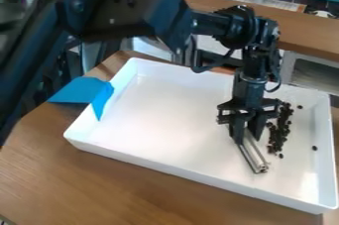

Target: Sweep into pile

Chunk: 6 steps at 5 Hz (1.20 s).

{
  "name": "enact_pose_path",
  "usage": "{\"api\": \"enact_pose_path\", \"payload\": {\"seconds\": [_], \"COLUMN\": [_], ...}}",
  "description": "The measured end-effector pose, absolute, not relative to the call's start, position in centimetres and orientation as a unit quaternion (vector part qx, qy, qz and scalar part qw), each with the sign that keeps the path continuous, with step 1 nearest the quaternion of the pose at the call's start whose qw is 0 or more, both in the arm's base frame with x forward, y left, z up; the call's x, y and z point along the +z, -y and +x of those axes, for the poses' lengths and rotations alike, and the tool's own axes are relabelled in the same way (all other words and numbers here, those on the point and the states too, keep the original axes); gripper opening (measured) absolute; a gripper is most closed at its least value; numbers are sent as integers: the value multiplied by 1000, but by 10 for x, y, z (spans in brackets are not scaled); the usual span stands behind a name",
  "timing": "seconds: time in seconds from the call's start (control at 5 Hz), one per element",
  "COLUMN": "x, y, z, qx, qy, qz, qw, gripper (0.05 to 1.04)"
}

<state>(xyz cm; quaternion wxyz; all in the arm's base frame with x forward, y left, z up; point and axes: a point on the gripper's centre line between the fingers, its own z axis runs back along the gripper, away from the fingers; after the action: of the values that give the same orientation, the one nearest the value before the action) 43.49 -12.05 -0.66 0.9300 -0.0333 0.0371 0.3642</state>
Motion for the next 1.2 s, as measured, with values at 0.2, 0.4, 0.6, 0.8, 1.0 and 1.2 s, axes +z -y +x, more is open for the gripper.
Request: {"api": "enact_pose_path", "payload": {"seconds": [0.2,0.4,0.6,0.8,1.0,1.2], "x": [-6,-4,-2,-1,27,67], "y": [129,136,140,134,113,82], "z": [443,452,456,448,438,432], "qx": [371,375,375,359,336,315], "qy": [-44,-47,-53,-71,-79,-68], "qz": [-39,-45,-50,-65,-100,-142], "qw": [927,925,924,928,933,936], "gripper": [368,368,368,368,368,368]}}
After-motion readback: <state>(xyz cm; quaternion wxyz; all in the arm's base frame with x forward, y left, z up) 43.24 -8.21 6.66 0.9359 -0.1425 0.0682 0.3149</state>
